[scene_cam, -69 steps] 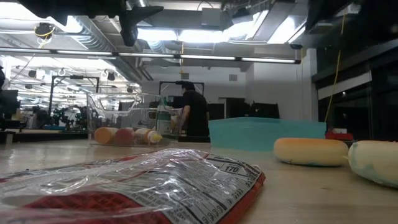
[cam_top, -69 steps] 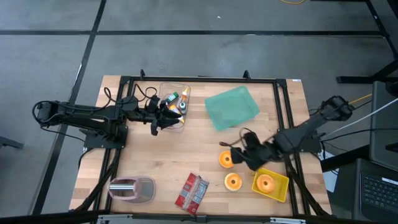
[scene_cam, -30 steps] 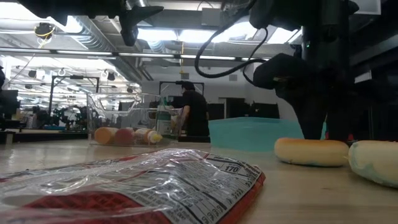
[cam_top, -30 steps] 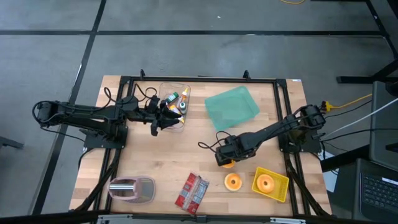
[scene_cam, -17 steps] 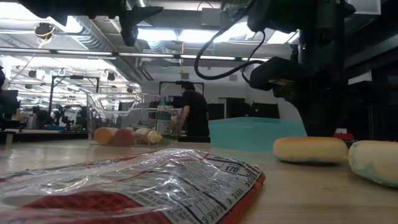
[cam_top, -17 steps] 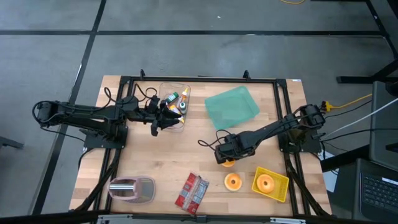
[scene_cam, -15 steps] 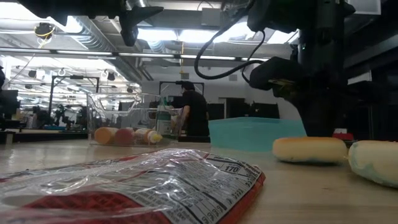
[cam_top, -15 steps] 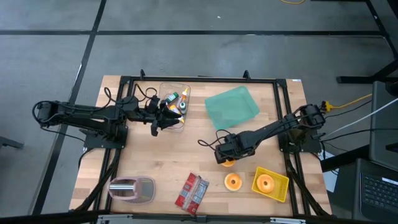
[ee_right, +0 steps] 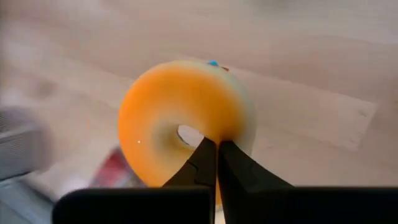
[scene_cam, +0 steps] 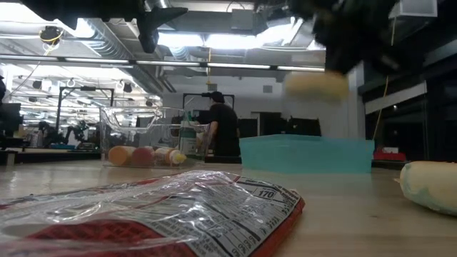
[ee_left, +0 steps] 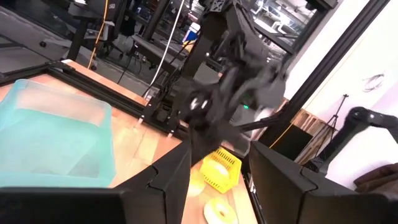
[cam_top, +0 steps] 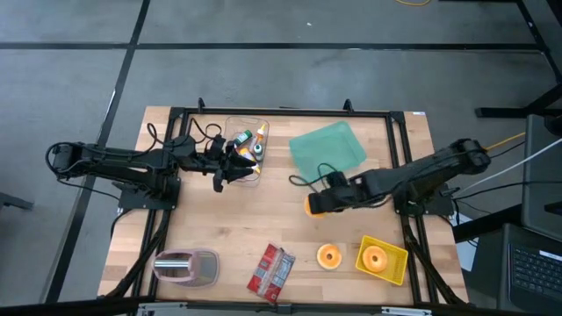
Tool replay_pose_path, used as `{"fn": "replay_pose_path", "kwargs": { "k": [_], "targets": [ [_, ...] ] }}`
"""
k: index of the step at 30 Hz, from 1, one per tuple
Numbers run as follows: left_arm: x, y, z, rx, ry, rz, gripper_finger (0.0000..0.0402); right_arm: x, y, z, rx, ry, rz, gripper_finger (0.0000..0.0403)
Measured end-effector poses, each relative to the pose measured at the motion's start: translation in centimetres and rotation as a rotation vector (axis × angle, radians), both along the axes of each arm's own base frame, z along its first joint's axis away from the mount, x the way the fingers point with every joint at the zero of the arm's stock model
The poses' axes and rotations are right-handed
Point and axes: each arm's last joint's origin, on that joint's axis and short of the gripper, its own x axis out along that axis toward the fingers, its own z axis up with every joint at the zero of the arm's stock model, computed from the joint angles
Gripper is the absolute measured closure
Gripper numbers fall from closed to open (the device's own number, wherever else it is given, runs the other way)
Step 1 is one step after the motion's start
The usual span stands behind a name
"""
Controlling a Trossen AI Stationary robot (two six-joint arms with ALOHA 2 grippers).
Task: Pick & Place Food Item
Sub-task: Put the top blue donut into the yellow bin
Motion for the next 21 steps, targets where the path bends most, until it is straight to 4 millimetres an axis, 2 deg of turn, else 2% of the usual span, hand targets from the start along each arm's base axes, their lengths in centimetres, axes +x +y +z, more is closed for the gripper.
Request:
{"fn": "replay_pose_path", "kwargs": {
  "k": [6, 10, 14, 21],
  "targets": [
    [0.0, 0.0, 0.0, 0.0, 0.001, 0.0, 0.0245, -3.0, 1.2, 5.8, 0.048, -0.184, 0.07, 0.0402],
    [0.0, 0.0, 0.0, -0.001, 0.003, 0.0, 0.0245, -5.1, 2.9, 7.9, 0.116, -0.13, 0.169, 0.0402],
    [0.0, 0.0, -0.1, -0.002, 0.013, 0.0, 0.0245, -7.4, 4.9, 8.0, 0.179, 0.034, 0.208, 0.0402],
    [0.0, 0.0, -0.3, -0.004, 0.029, 0.0, 0.0245, -11.2, 8.6, 6.2, 0.223, 0.215, 0.117, 0.0403]
  ]
}}
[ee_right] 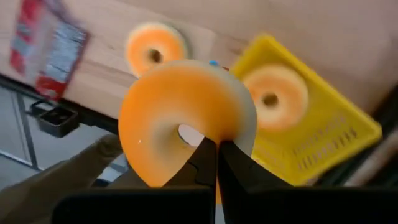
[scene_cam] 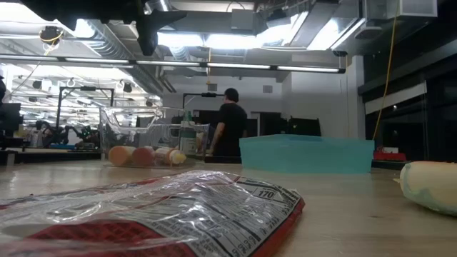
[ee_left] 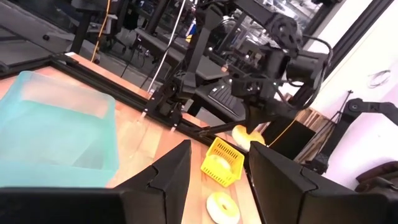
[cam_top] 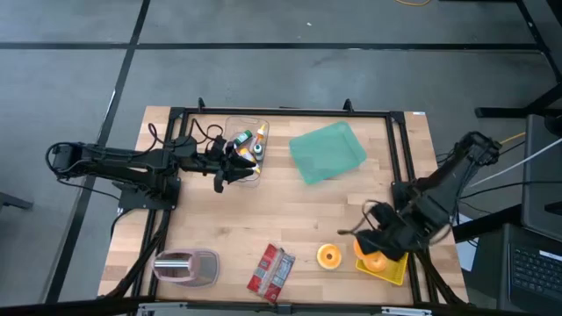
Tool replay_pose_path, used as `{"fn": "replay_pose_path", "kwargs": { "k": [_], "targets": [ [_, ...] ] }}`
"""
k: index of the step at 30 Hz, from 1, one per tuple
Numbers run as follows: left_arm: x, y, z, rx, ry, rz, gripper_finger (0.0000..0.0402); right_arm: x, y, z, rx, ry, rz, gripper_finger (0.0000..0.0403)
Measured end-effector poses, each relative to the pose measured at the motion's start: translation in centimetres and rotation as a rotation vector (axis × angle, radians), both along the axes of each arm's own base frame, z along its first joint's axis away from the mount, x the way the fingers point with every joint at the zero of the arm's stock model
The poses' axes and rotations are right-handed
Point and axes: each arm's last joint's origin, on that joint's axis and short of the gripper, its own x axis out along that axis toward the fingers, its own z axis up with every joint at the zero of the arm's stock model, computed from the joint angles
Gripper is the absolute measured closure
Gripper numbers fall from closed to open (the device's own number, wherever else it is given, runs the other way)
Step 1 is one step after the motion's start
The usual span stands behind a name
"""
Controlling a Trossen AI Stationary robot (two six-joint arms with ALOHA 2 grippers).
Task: Pick & Place Food Item
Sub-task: Put the top blue donut into the yellow bin
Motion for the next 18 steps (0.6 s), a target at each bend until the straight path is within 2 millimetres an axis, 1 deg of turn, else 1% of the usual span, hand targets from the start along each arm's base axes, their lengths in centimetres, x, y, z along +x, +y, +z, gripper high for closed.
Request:
{"fn": "replay_pose_path", "kwargs": {
  "k": [2, 6, 9, 18],
  "targets": [
    [0.0, 0.0, 0.0, 0.0, 0.001, 0.0, 0.0245, -0.8, 1.0, -0.6, 0.008, 0.032, -0.032, 0.0403],
    [0.0, 0.0, 0.0, 0.0, 0.002, 0.0, 0.0245, -1.7, 2.5, -2.4, 0.047, 0.136, 0.021, 0.0403],
    [0.0, 0.0, 0.0, 0.0, 0.001, 0.0, 0.0245, -1.7, 3.0, -3.6, 0.019, 0.176, 0.023, 0.0403],
    [0.0, 0.0, 0.0, 0.0, 0.003, 0.0, 0.0245, -1.2, 3.7, -5.7, -0.105, 0.224, 0.032, 0.0403]
  ]
}}
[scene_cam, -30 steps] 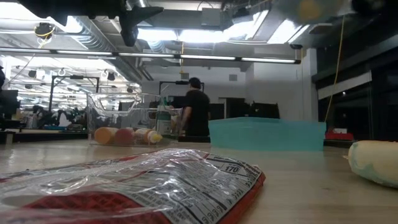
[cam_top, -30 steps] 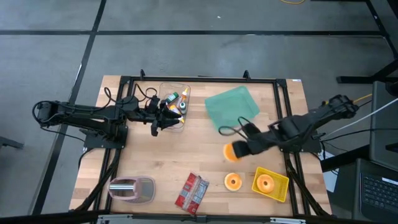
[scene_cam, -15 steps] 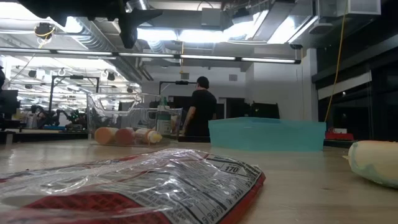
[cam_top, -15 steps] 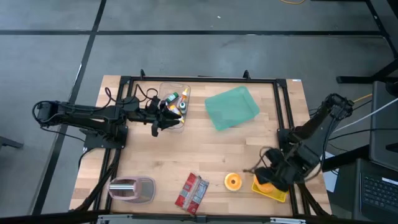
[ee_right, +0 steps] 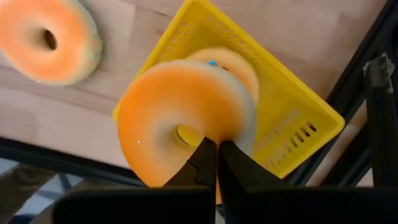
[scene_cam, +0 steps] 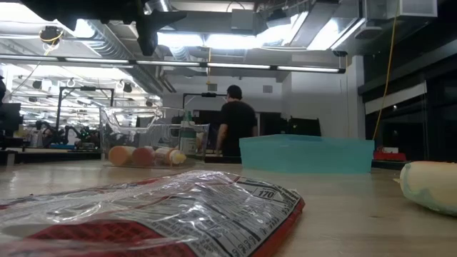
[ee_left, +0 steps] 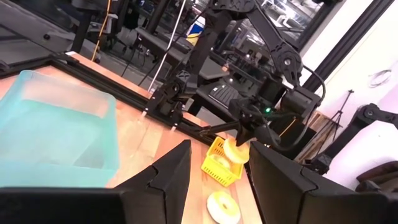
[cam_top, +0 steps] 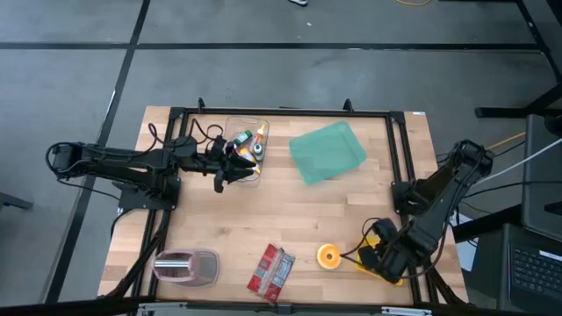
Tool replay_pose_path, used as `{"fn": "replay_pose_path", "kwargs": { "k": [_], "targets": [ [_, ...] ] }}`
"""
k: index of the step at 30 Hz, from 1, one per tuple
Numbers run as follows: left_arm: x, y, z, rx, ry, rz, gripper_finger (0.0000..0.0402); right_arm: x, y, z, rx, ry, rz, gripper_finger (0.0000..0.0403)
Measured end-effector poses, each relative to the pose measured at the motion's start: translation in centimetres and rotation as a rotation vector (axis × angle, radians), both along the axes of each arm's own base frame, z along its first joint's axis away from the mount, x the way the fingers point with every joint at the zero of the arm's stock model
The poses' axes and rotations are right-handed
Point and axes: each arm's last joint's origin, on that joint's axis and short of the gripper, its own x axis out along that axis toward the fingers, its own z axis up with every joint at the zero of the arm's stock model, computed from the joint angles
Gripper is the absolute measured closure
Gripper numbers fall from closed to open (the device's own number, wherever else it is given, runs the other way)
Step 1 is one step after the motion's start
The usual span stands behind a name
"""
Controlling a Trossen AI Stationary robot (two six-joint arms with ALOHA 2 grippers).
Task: Pick & Place Food Item
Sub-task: Put the top blue donut into the yellow bin
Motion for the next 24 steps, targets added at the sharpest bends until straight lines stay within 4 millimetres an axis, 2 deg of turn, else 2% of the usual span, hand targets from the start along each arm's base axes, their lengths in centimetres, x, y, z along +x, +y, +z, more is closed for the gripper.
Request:
{"fn": "replay_pose_path", "kwargs": {
  "k": [11, 15, 20, 24],
  "targets": [
    [0.0, 0.0, -0.2, -0.003, 0.022, 0.0, 0.0245, -0.1, 1.1, -1.8, -0.084, 0.021, 0.029, 0.0403],
    [0.0, 0.0, -0.2, -0.003, 0.022, 0.0, 0.0245, -0.2, 1.3, -3.3, -0.055, -0.008, 0.028, 0.0403],
    [0.0, 0.0, -0.2, -0.013, 0.022, 0.001, 0.0245, -0.4, 1.0, -5.1, -0.062, -0.027, 0.024, 0.0403],
    [0.0, 0.0, -0.2, -0.021, 0.023, 0.002, 0.0245, -0.6, 0.6, -5.7, -0.078, -0.033, 0.023, 0.0403]
  ]
}}
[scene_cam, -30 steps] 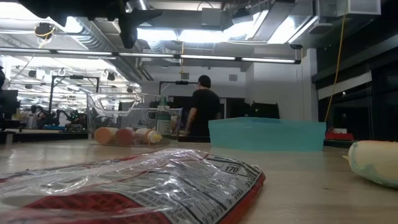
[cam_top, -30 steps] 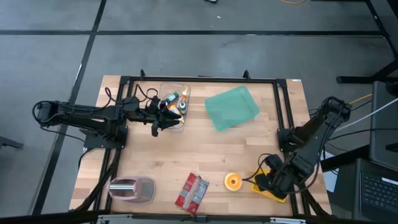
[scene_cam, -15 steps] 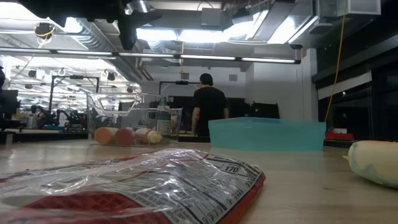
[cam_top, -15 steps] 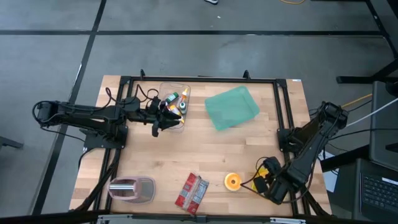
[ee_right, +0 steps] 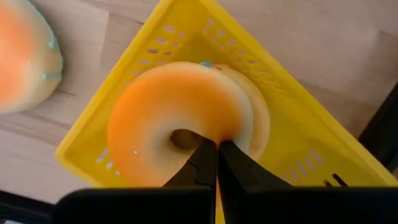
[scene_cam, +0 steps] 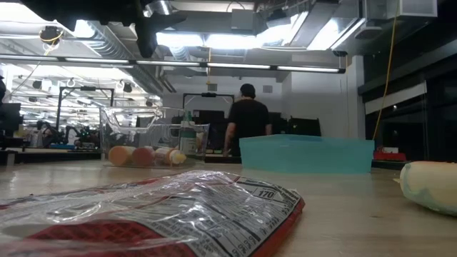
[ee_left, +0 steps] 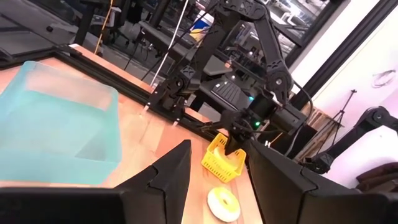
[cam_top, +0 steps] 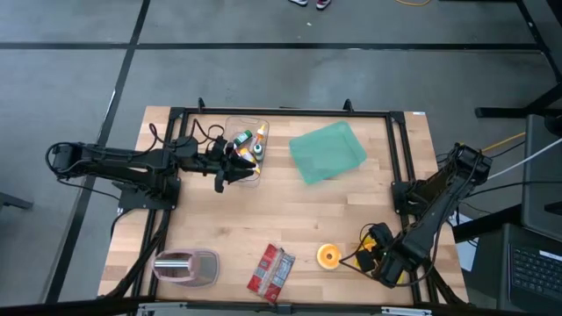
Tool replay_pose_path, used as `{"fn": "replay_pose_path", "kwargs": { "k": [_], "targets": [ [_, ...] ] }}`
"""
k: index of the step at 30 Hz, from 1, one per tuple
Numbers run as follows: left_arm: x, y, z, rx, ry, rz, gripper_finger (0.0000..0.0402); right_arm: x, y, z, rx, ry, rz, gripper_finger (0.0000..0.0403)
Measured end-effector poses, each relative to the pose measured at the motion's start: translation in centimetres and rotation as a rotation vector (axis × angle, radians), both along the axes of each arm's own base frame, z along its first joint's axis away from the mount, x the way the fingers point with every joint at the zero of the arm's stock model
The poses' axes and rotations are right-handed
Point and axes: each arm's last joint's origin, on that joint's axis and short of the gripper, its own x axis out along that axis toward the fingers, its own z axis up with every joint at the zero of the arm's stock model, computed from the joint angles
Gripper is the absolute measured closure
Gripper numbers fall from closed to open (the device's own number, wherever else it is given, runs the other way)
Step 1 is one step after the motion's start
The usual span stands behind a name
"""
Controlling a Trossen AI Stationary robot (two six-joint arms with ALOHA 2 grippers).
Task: Pick & Place Food Item
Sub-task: Put the top blue donut into the yellow bin
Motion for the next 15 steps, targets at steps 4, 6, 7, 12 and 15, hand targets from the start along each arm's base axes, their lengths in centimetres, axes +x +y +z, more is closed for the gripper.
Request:
{"fn": "replay_pose_path", "kwargs": {
  "k": [4, 6, 7, 12, 15],
  "targets": [
    [0.0, 0.1, 0.0, -0.001, 0.005, 0.004, 0.0245, -0.1, 0.0, -0.5, 0.01, -0.006, 0.005, 0.0403],
    [0.0, 0.3, -0.1, -0.005, 0.015, 0.014, 0.0245, -0.2, 0.0, -0.5, 0.009, -0.005, 0.004, 0.0403],
    [0.0, 0.4, -0.2, -0.011, 0.02, 0.02, 0.0245, -0.2, 0.0, -0.6, 0.01, -0.005, 0.004, 0.0403],
    [-0.1, 1.1, -0.2, -0.022, 0.021, 0.028, 0.0245, -0.2, 0.0, -0.6, 0.012, -0.003, -0.005, 0.0397],
    [-0.2, 1.4, -0.2, -0.031, 0.02, 0.022, 0.0245, -0.2, 0.0, -0.5, 0.026, 0.003, -0.002, 0.0365]
  ]
}}
